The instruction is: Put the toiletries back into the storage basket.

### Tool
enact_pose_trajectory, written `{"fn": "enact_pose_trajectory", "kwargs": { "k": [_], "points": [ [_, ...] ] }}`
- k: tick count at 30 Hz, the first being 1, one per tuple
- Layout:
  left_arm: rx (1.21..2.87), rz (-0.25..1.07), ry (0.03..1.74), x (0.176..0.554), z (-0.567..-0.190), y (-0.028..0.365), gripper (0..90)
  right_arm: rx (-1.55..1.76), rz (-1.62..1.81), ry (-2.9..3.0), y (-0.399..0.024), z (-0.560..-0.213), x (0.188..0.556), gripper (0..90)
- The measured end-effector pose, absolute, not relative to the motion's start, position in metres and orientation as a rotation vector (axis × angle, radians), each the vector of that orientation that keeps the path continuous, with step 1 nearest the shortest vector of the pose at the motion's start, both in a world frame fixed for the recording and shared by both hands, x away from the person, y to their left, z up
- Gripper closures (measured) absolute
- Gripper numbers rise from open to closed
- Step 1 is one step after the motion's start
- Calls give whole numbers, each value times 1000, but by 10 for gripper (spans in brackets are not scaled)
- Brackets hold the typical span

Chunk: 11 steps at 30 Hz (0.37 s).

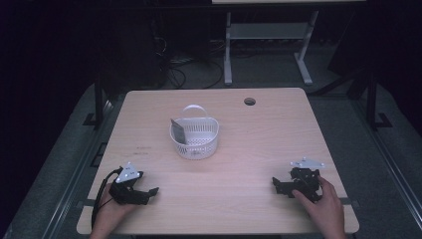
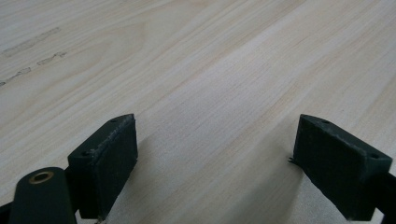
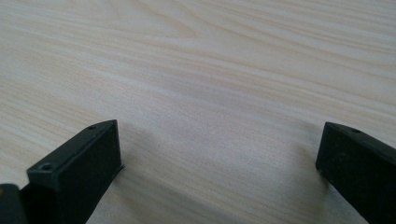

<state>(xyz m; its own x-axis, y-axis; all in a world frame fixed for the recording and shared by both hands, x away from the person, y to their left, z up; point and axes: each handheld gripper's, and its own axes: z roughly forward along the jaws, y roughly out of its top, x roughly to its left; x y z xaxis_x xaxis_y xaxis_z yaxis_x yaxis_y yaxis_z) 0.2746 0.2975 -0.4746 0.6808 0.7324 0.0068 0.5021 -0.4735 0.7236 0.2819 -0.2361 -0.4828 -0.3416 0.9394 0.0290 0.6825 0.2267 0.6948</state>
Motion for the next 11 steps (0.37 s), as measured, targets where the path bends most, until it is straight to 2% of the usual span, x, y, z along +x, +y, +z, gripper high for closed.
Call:
{"fn": "enact_pose_trajectory", "kwargs": {
  "k": [11],
  "points": [
    [2174, 415, 947, 275, -475, 298, 129, 1495, 878, 2110, -236, -483, 282, 0]
  ]
}}
